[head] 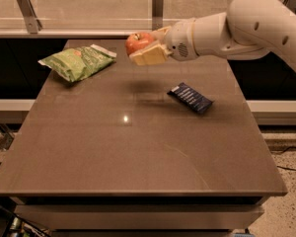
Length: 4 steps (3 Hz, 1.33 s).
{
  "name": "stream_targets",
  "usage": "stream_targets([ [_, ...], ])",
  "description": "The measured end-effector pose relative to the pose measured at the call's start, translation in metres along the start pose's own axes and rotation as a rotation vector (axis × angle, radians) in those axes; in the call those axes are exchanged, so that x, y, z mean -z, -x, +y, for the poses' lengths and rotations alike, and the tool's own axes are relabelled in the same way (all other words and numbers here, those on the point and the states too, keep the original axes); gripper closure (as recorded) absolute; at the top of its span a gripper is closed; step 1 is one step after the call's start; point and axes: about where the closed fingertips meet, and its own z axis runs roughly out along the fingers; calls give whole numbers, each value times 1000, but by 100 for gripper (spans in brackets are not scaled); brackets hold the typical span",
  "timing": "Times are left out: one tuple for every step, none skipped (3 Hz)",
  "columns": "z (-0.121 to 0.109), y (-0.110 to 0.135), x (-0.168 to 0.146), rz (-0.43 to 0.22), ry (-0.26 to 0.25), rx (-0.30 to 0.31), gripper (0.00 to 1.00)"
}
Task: Move apple near green jalapeno chip bag
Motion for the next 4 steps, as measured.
stream_targets([
  [-13, -10, -23, -1, 10, -15, 100],
  [-23, -23, -42, -4, 17, -14, 100],
  [-28, -41, -62, -32, 36, -11, 100],
  [-28, -53, -78, -42, 54, -4, 100],
])
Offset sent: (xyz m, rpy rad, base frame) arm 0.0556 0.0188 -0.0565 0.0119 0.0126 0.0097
